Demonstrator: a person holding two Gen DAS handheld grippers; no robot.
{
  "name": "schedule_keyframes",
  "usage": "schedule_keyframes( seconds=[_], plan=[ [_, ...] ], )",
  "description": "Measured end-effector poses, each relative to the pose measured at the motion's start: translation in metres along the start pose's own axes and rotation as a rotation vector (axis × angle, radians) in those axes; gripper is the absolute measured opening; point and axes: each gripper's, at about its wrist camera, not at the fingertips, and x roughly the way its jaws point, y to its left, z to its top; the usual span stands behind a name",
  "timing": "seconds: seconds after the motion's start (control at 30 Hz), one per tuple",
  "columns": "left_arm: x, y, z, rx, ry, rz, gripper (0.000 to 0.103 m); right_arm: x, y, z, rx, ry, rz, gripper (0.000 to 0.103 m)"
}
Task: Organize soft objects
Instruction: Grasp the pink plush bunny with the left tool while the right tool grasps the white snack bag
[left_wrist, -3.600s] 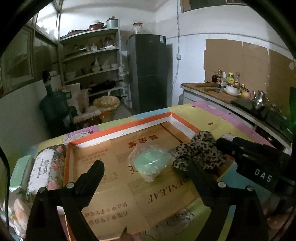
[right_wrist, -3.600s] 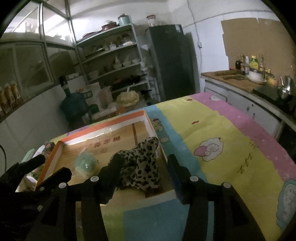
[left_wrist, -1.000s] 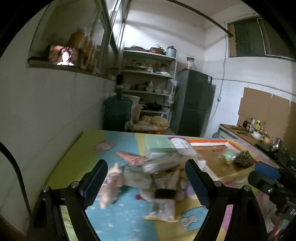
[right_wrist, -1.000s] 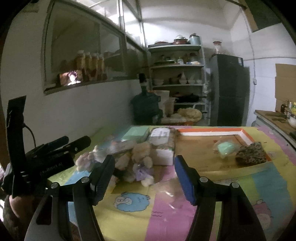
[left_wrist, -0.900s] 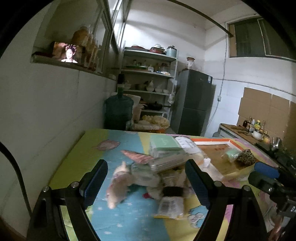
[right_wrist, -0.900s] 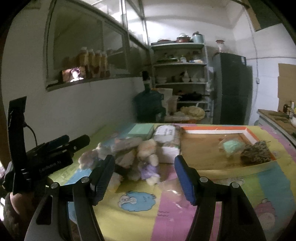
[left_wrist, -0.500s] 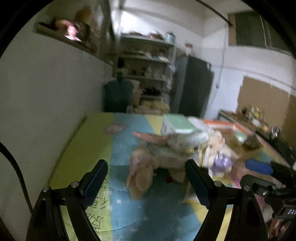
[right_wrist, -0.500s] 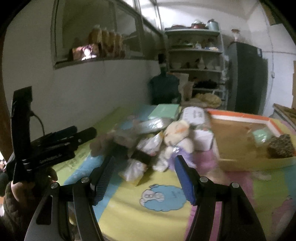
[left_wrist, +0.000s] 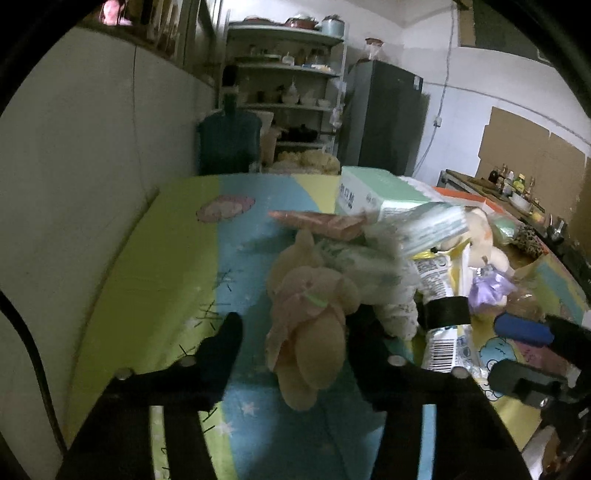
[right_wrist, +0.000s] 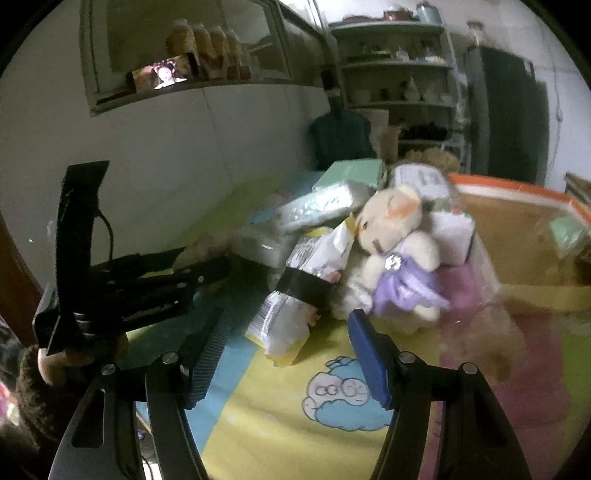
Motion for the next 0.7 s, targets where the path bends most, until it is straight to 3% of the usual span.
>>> schedule_keyframes(
  seconds=[0.1, 0.53, 0.57, 0.67, 0.7],
  plan=[
    [0.003, 0.002, -0.004, -0.012, 0.008, -0.017, 0.029, 0.008, -0.001, 0.000, 0.026, 0.015, 0.032, 0.069],
    [-0.004, 0.023, -0.008, -0.116, -0.054, -0.059, 0.026, 0.038, -0.005, 0.002, 0.143, 0.074, 0.065, 0.068],
    [-0.005, 0.025, -0.009, -0.125, -0.059, -0.062, 0.026, 0.039, -0.004, 0.002, 0.140, 0.076, 0.059, 0.066],
    [-0.007, 0.028, -0.010, -0.139, -0.066, -0.069, 0.026, 0.040, 0.001, 0.001, 0.118, 0.078, 0.019, 0.045],
    [-0.007, 0.028, -0.010, -0.143, -0.071, -0.067, 0.026, 0.040, 0.002, 0.001, 0.111, 0.079, 0.005, 0.043]
  ],
)
